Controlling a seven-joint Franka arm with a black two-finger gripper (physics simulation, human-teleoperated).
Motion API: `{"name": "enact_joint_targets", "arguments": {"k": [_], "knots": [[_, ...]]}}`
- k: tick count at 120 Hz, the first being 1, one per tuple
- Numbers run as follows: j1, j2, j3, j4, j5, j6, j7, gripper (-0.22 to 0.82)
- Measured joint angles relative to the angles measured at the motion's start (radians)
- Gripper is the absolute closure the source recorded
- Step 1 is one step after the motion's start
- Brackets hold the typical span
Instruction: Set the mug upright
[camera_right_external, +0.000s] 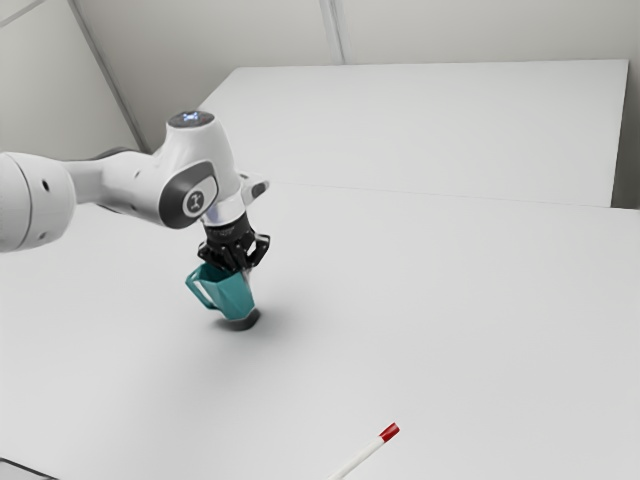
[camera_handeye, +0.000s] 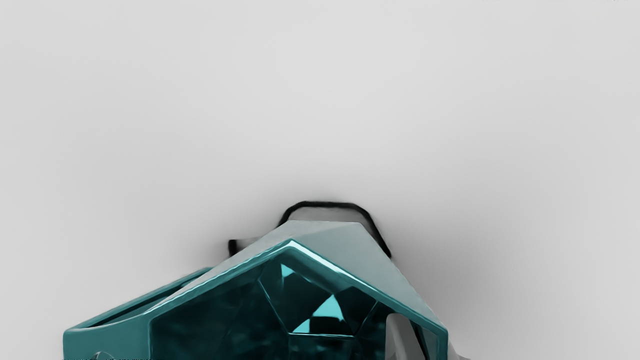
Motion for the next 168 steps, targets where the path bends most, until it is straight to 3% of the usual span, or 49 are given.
{"name": "enact_joint_targets", "arguments": {"k": [52, 76, 95, 133, 168], "knots": [[-0.013, 0.050, -0.008, 0.000, 0.005, 0.041, -0.103, 0.78], [-0.013, 0.042, -0.014, 0.001, 0.002, 0.040, -0.122, 0.36], [-0.013, 0.015, -0.022, 0.002, 0.002, 0.034, -0.133, 0.17], [-0.023, -0.070, -0.024, 0.048, 0.001, -0.008, -0.127, 0.04], [-0.055, -0.071, -0.018, 0.299, 0.003, -0.206, 0.024, 0.01]]}}
